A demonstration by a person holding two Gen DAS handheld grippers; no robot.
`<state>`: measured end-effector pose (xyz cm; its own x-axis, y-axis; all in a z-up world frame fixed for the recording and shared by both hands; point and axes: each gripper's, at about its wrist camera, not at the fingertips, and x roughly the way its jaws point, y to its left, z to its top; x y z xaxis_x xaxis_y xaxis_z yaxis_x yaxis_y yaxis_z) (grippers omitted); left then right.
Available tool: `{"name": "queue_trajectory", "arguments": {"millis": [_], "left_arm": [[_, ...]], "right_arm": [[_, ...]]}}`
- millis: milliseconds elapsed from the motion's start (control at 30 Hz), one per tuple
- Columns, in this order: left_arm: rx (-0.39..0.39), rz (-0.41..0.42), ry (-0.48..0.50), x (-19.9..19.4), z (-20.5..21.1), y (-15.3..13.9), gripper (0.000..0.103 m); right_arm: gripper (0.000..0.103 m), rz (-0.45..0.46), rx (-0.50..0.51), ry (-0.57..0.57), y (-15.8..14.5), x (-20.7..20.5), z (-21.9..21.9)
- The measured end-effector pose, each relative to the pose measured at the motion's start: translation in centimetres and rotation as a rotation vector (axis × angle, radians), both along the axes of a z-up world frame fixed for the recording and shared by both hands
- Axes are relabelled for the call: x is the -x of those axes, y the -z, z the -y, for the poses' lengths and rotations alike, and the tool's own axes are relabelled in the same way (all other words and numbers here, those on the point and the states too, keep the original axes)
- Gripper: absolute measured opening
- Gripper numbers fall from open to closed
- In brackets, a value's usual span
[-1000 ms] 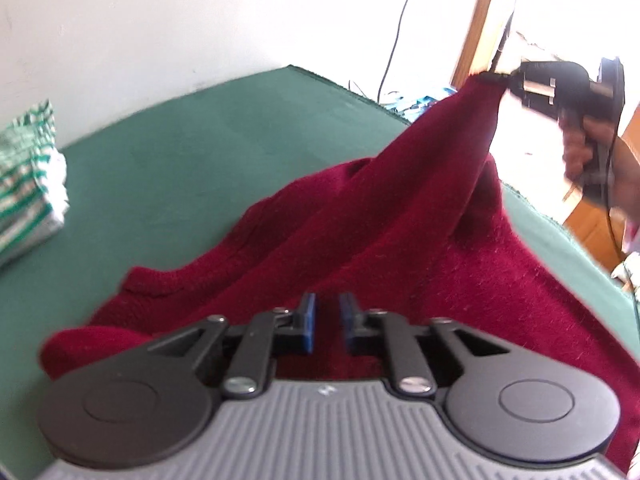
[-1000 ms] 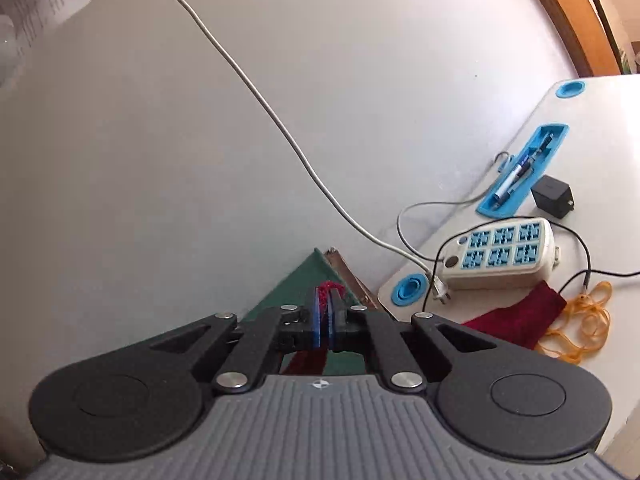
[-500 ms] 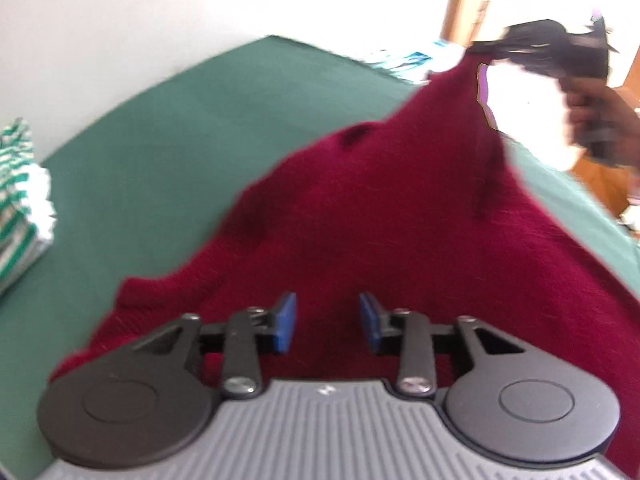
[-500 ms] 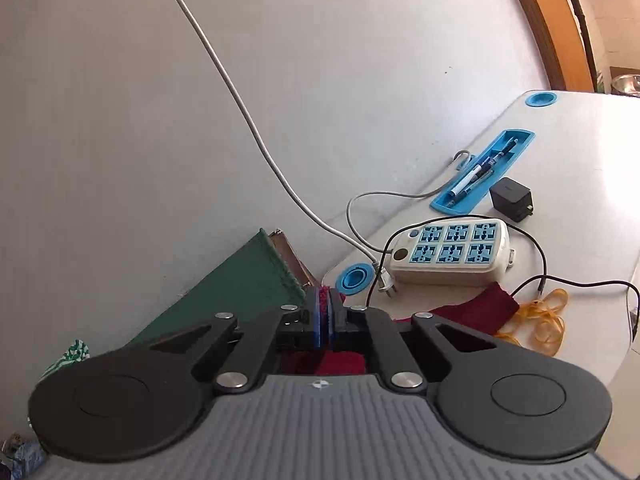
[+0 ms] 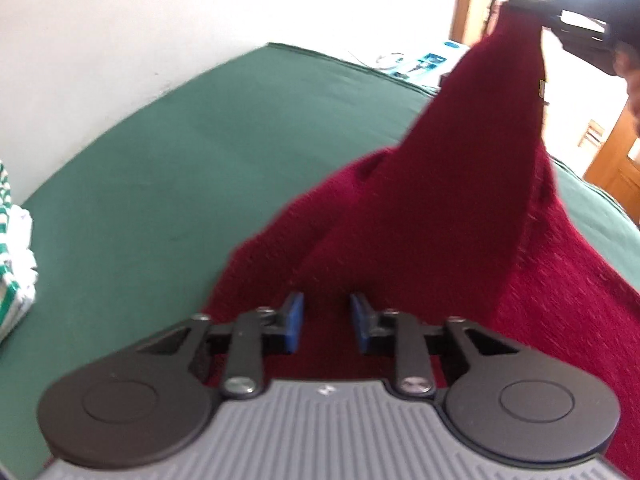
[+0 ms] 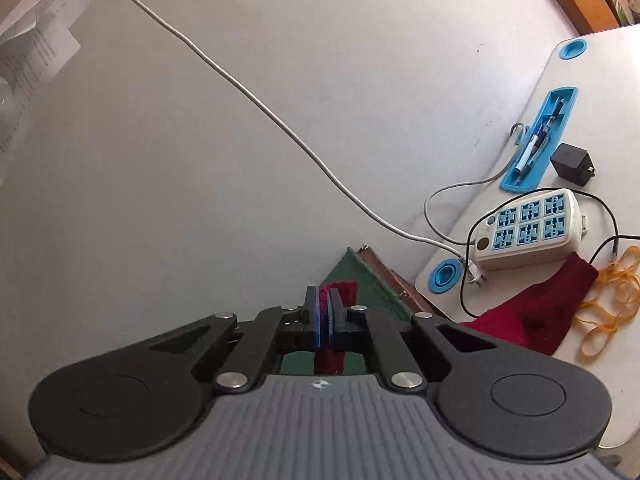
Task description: Fold clothes
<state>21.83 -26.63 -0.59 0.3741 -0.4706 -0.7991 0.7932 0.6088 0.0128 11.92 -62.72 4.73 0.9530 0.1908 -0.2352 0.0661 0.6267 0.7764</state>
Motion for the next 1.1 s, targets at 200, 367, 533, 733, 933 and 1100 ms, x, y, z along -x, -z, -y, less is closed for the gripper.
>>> {"name": "queue_trajectory", "arguments": {"millis": [200, 367, 533, 733, 933, 1100], "left_arm": [[-0.014, 0.013, 0.037, 1.3, -1.7, -2.6, 0.026], [-0.099, -0.012, 0.06, 2.4, -4.7, -2.5, 0.026], [-0.094, -0.033, 0.081, 1.9, -5.1, -1.2, 0.024], [0.004, -0.036, 0.114, 1.2, -4.9, -1.0, 0.019], [0.1, -0.039, 0.143, 0.6, -4.7, -0.8, 0.028], [0.152, -0.026, 0.123, 1.3, -5.3, -0.6, 0.011]], "right_arm": [[0.004, 0.03, -0.018, -0.037, -1.0, 0.5, 0.0], [0.004, 0.041, -0.06, -0.123, -1.1, -0.1, -0.6], [0.004, 0.067, -0.166, -0.214, -2.8, -0.8, -2.4], [0.004, 0.171, -0.275, -0.292, -7.4, 1.2, -6.4], [0.004, 0.207, -0.296, -0.324, -10.0, 3.9, -11.7], [0.004, 0.222, -0.323, -0.329, -11.2, 7.0, -14.7]]}}
